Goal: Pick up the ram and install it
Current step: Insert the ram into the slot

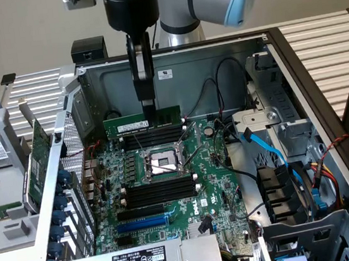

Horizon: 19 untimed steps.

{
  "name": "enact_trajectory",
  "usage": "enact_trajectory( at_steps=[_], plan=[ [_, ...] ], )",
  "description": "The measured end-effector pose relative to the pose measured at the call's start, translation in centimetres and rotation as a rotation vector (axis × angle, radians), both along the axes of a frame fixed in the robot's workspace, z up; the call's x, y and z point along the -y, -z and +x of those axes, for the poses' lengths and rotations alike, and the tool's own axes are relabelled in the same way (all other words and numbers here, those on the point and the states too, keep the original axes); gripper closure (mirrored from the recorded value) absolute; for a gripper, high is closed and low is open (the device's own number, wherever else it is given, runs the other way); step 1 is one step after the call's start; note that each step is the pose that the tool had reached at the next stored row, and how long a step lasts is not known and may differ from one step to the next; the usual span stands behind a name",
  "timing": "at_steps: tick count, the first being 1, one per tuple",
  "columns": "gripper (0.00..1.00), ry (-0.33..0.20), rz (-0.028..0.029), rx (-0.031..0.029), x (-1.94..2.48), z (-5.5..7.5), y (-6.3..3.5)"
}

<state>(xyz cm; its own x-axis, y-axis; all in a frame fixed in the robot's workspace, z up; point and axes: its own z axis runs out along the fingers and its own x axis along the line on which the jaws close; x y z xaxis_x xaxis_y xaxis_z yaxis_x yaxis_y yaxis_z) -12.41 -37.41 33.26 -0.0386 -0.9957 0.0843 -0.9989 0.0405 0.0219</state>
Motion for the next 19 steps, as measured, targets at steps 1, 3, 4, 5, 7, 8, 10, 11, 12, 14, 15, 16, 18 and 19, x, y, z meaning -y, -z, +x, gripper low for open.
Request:
enact_trajectory(
  at_steps=[1, 3, 4, 5, 7, 8, 10, 11, 12, 14, 15, 16, 18, 19],
  plan=[
    [0.88, 0.000, 0.0055, -0.0002, 0.14, 0.0, 0.09],
    [0.88, 0.000, 0.0177, -0.0006, 0.41, 0.0, 0.26],
    [0.88, 0.000, 0.0242, -0.0010, 0.51, 0.0, 0.32],
    [0.88, 0.000, 0.0303, -0.0018, 0.58, 0.0, 0.41],
    [0.88, 0.001, 0.0333, -0.0052, 0.58, 0.0, 0.64],
    [0.88, 0.001, 0.0335, -0.0076, 0.58, 0.0, 0.78],
    [0.88, 0.001, 0.0335, -0.0116, 0.58, 0.0, 1.10],
    [0.88, 0.001, 0.0335, -0.0120, 0.58, 0.0, 1.30],
    [0.88, 0.001, 0.0335, -0.0121, 0.58, 0.0, 1.47],
    [0.88, 0.001, 0.0338, -0.0122, 0.58, 0.0, 1.83],
    [0.88, 0.001, 0.0348, -0.0120, 0.58, 0.0, 2.00],
    [0.88, 0.001, 0.0354, -0.0112, 0.58, 0.0, 2.14],
    [0.88, 0.001, 0.0362, -0.0103, 0.58, 0.0, 2.47],
    [0.88, 0.001, 0.0369, -0.0099, 0.58, 0.0, 2.61]
  ],
)
